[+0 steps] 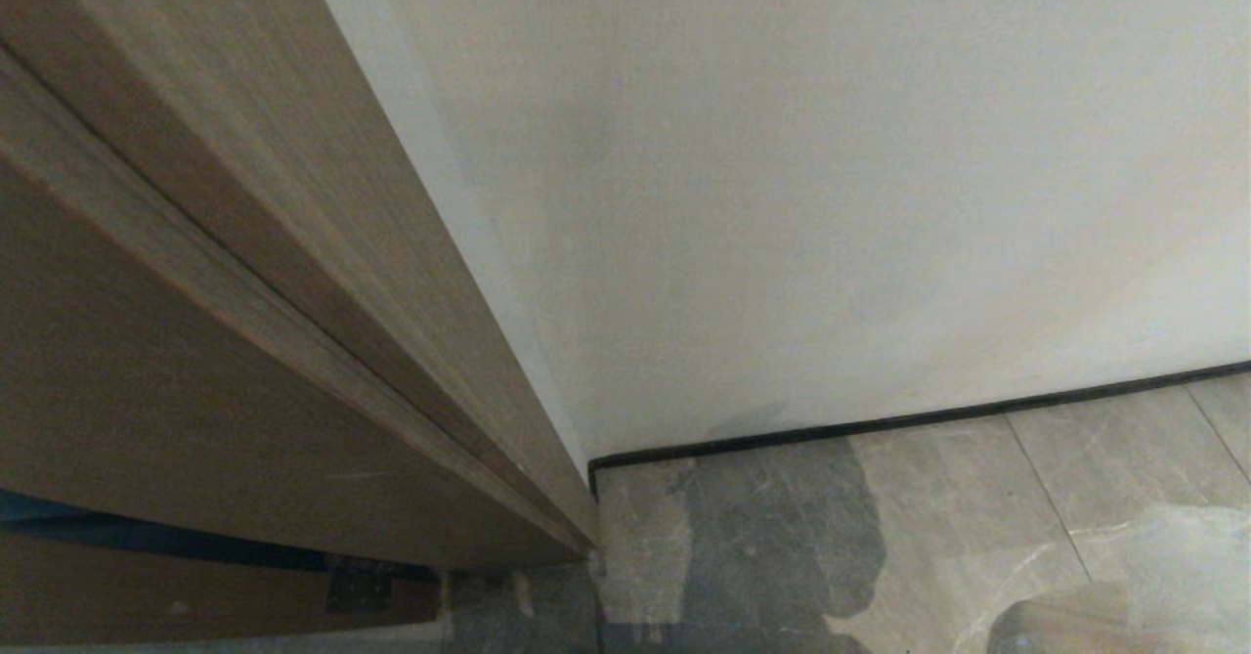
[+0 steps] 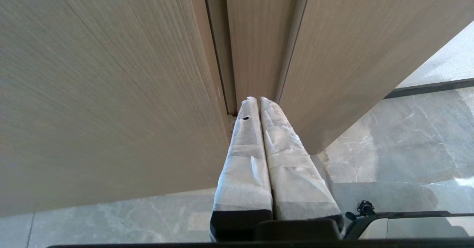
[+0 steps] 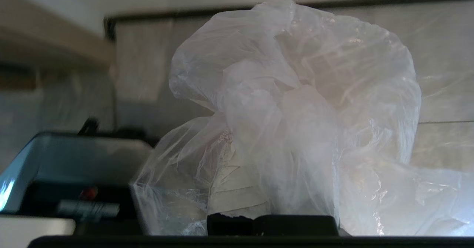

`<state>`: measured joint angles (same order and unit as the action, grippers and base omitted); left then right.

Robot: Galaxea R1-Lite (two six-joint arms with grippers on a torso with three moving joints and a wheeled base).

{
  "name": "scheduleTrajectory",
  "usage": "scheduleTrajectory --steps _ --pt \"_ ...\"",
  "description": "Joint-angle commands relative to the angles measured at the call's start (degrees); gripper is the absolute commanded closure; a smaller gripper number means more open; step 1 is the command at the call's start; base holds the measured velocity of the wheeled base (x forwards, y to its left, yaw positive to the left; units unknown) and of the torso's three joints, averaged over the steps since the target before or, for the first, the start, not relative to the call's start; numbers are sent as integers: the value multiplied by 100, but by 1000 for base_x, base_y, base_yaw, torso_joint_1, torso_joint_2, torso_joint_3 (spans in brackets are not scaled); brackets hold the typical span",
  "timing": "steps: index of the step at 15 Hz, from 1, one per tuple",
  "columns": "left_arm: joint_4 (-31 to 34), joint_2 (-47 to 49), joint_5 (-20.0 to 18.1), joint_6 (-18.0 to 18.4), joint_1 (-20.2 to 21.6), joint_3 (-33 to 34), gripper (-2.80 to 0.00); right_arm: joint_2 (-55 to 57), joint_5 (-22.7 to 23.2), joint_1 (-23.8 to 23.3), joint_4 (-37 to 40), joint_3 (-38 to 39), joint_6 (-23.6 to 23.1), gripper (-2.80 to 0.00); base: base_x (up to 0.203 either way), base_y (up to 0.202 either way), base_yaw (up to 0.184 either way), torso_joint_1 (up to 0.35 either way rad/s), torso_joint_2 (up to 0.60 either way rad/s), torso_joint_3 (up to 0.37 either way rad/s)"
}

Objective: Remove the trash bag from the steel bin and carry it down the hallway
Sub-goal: Put the trash bag at the door

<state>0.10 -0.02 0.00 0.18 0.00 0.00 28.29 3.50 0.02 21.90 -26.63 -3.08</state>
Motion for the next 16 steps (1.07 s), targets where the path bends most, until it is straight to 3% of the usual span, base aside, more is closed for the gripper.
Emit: scheduleTrajectory --steps 1,7,11,16 --pt "3 2 0 -1 0 0 0 2001 96 18 -400 -210 -38 0 0 0 0 0 0 0" --pt "3 2 0 -1 0 0 0 4757 271 127 -3120 122 -331 0 0 0 0 0 0 0" --pt "8 2 0 -1 0 0 0 5987 531 145 -3837 212 -909 0 0 0 0 0 0 0" --pt "-1 2 0 -1 0 0 0 7657 631 386 -5558 167 -1244 0 0 0 0 0 0 0"
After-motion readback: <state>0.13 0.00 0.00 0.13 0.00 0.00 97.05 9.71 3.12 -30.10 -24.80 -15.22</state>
